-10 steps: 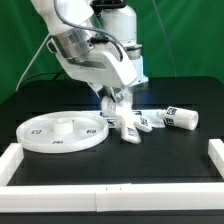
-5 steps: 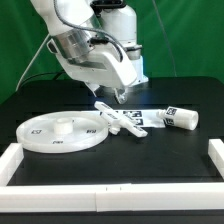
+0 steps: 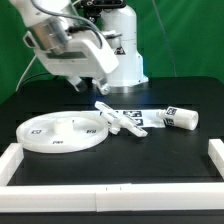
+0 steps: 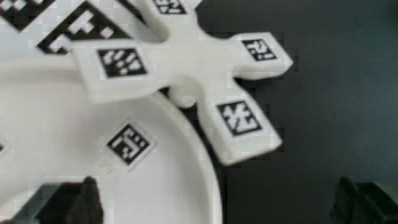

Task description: Assemble round table

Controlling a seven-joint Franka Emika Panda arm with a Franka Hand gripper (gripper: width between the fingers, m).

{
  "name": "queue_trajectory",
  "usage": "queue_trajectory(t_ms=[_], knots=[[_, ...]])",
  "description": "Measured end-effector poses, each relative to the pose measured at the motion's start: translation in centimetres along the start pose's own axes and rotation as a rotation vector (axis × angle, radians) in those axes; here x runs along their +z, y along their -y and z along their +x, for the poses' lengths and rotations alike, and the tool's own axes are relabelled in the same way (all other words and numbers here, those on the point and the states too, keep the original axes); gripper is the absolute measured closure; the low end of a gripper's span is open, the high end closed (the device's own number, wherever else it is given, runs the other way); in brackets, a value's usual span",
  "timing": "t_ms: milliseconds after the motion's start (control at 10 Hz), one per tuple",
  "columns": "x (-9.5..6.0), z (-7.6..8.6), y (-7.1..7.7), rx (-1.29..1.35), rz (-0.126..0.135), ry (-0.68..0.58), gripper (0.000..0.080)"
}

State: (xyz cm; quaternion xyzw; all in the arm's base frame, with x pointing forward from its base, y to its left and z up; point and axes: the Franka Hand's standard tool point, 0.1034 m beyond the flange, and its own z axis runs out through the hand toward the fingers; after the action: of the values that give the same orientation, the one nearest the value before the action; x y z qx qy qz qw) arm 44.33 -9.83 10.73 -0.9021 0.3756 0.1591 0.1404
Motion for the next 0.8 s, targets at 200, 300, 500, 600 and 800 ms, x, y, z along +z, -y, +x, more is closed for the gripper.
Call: queue_trajectory(t_ms=[200,300,500,600,800], knots=[[-0.2,0.6,-0.2,-0.035,-0.032,-0.023,0.0150],[-0.3,0.6,-0.3,-0.034,-0.032,-0.023,0.0150],[-0.1,0.7,-0.4,-0.079,-0.035,-0.022,0.0150],[0.4,1.6,-1.3,-0.169,-0.050,-0.063,0.0150],[1.8,3.0,-4.5,-0.387,-0.070,-0.115,0.0150]])
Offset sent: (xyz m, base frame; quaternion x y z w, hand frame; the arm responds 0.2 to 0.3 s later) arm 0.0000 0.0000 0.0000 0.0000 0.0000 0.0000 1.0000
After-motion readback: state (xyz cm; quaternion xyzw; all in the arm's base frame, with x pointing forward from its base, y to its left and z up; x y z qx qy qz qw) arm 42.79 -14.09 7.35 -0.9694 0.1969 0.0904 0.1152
